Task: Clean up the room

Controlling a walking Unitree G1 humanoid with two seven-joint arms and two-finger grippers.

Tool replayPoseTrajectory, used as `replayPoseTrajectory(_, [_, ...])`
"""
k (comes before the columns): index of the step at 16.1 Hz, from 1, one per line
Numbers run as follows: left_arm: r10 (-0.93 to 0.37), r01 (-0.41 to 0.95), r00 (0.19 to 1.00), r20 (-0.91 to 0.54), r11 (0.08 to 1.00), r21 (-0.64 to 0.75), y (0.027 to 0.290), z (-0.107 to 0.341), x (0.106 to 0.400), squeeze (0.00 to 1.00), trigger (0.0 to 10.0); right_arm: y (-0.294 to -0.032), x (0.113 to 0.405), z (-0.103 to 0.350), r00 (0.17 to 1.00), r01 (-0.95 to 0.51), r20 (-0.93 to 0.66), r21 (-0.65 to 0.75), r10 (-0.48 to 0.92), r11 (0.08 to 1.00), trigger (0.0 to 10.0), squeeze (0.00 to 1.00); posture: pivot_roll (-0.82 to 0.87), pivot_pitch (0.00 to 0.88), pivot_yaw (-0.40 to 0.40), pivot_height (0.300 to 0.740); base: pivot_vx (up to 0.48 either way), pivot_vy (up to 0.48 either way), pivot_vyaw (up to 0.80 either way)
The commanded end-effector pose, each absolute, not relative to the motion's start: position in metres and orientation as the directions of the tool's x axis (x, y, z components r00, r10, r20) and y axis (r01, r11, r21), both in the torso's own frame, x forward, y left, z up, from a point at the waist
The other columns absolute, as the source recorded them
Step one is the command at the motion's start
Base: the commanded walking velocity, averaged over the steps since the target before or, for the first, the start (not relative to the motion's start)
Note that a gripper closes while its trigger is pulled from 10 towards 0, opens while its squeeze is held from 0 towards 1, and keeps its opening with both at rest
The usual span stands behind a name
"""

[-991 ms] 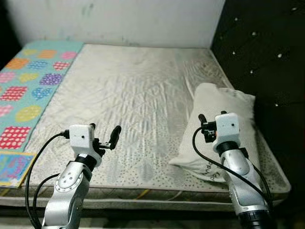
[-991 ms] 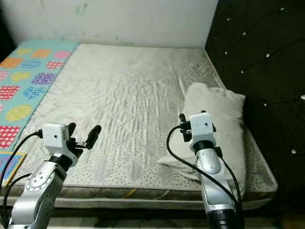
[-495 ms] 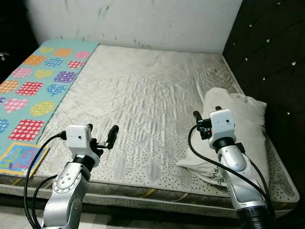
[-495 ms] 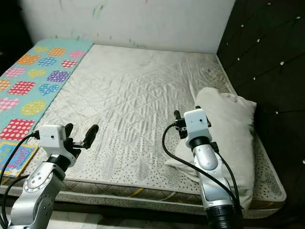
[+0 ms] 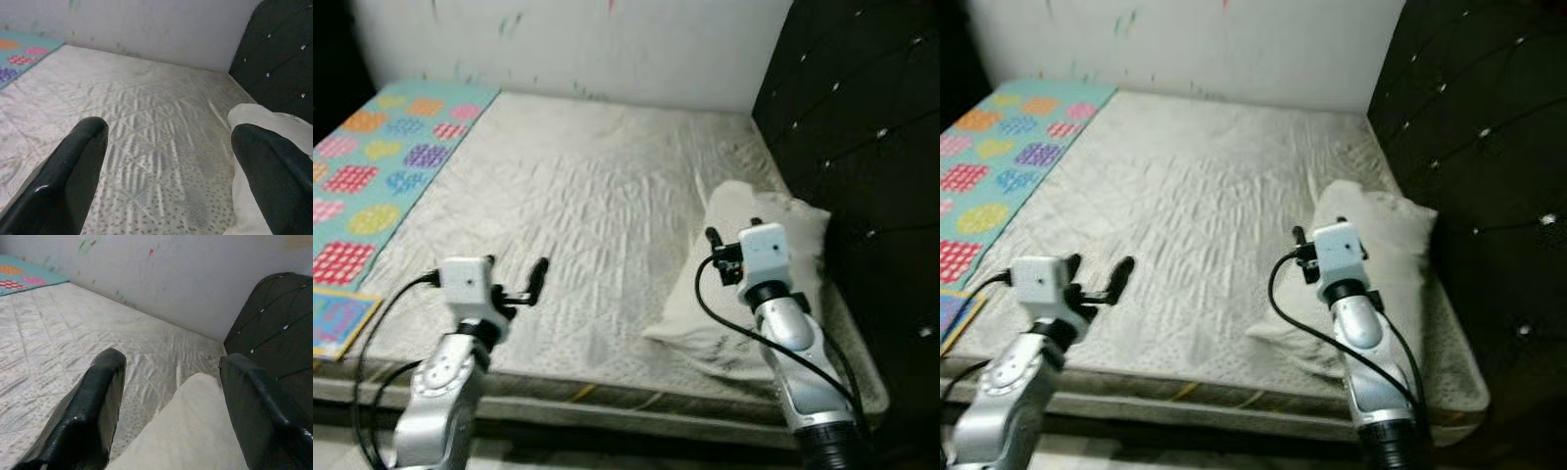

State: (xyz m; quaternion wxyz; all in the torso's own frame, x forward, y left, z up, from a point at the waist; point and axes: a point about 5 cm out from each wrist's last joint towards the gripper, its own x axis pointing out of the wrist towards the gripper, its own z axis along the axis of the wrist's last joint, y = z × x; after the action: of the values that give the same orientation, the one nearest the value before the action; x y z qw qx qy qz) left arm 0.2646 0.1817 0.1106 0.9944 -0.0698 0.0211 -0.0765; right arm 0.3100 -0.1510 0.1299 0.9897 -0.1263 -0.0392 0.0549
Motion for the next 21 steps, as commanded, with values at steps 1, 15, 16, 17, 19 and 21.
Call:
replayPoseTrajectory(1, [-0.180,0.173,0.983,-0.034,0.973,-0.154,0.1731,0.1102,0.2648,0.00,10.0,-0.1590,0.3106,0.1324,0.993,-0.075,0.071,-0.268,0.097,0.960,10.0,0.00,-0.15,0.000,-0.054,0.740,0.000,-0.296,0.00])
replayPoseTrajectory(15, [-0.160,0.156,0.987,-0.014,0.976,-0.150,0.1791,0.1119,0.2678,0.00,10.0,-0.1584,0.3133,0.1322,0.994,-0.077,0.057,-0.223,0.092,0.972,10.0,0.00,-0.16,0.000,-0.047,0.740,0.000,-0.083,-0.10])
replayPoseTrajectory(16, [-0.169,0.167,0.986,-0.007,0.975,-0.147,0.1781,0.1125,0.2675,0.00,10.0,-0.1583,0.3141,0.1329,0.994,-0.078,0.062,-0.226,0.094,0.971,10.0,0.00,-0.16,0.000,-0.047,0.740,0.000,0.000,-0.80])
replayPoseTrajectory(17, [-0.169,0.167,0.986,-0.007,0.975,-0.147,0.1779,0.1124,0.2675,0.00,10.0,-0.1582,0.3143,0.1331,0.993,-0.079,0.063,-0.226,0.095,0.971,10.0,0.00,-0.16,0.000,-0.048,0.740,0.000,0.000,-0.58])
replayPoseTrajectory(19, [-0.175,0.173,0.984,-0.004,0.974,-0.148,0.1772,0.1125,0.2678,0.00,10.0,-0.1577,0.3151,0.1341,0.993,-0.079,0.068,-0.227,0.097,0.971,10.0,0.00,-0.16,0.000,-0.047,0.740,0.000,0.000,0.00])
replayPoseTrajectory(21, [-0.175,0.173,0.985,-0.003,0.974,-0.147,0.1771,0.1127,0.2683,0.00,10.0,-0.1577,0.3156,0.1343,0.993,-0.079,0.068,-0.227,0.097,0.971,10.0,0.00,-0.16,0.000,-0.047,0.740,0.000,0.000,0.00])
